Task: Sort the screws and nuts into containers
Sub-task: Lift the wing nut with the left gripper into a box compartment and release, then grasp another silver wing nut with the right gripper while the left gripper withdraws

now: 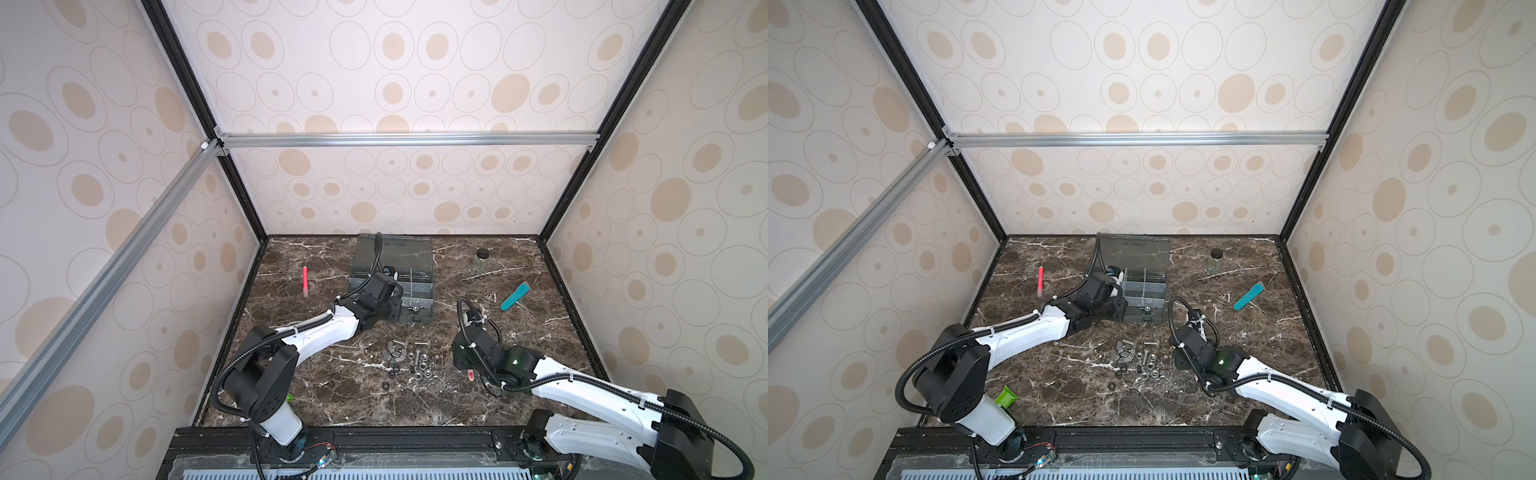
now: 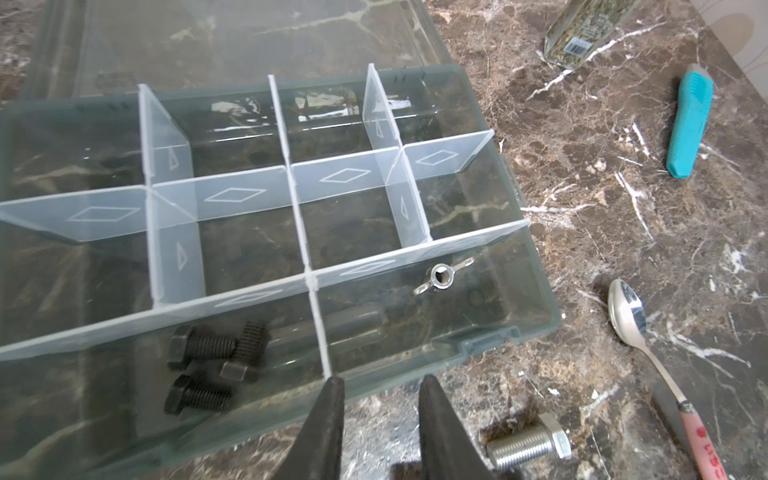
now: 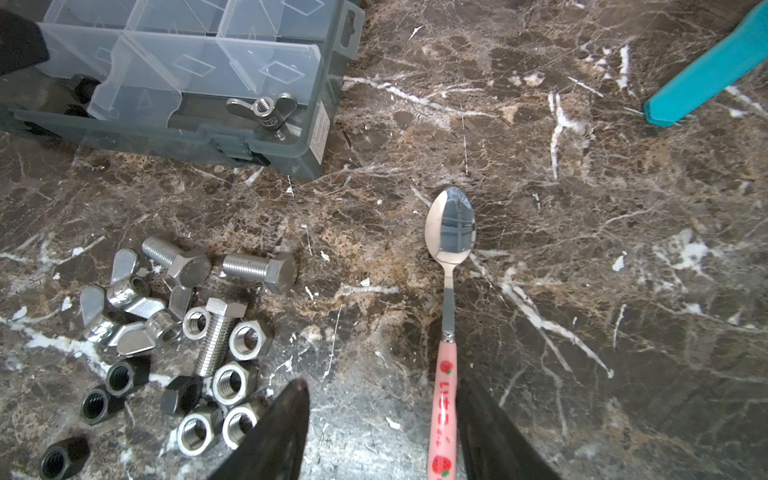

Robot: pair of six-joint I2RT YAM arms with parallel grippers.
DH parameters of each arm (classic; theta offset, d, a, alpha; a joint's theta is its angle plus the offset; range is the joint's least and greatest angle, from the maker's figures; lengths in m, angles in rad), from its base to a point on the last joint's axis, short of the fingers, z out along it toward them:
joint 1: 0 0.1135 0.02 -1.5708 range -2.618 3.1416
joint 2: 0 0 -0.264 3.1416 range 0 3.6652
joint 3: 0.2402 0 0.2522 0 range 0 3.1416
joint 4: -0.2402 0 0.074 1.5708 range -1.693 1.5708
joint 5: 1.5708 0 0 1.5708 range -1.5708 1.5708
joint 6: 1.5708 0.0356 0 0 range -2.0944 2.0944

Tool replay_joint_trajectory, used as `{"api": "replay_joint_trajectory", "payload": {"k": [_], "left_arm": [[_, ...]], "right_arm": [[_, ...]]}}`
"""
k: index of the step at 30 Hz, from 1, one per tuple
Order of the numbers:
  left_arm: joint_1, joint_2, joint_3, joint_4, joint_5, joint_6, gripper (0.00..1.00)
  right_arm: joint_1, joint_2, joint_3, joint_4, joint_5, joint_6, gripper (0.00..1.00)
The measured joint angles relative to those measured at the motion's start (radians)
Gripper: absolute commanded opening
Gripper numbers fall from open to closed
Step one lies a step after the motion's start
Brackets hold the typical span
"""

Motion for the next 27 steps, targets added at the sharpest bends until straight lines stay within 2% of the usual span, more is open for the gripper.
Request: {"api": "replay_joint_trajectory", "payload": {"k": [15, 27], "left_arm": [[0.02, -0.164, -0.162, 0.039, -0.016, -0.077, 0.32], [0.034, -0.299, -0.267, 0.044, -0.058, -0.124, 0.32]], "right_arm": [[0.0, 0.047, -0.002, 0.012, -0.047, -0.039, 0.6], [0.0, 0.22, 0.129, 0.042, -0.162, -0.129, 0.6]]}}
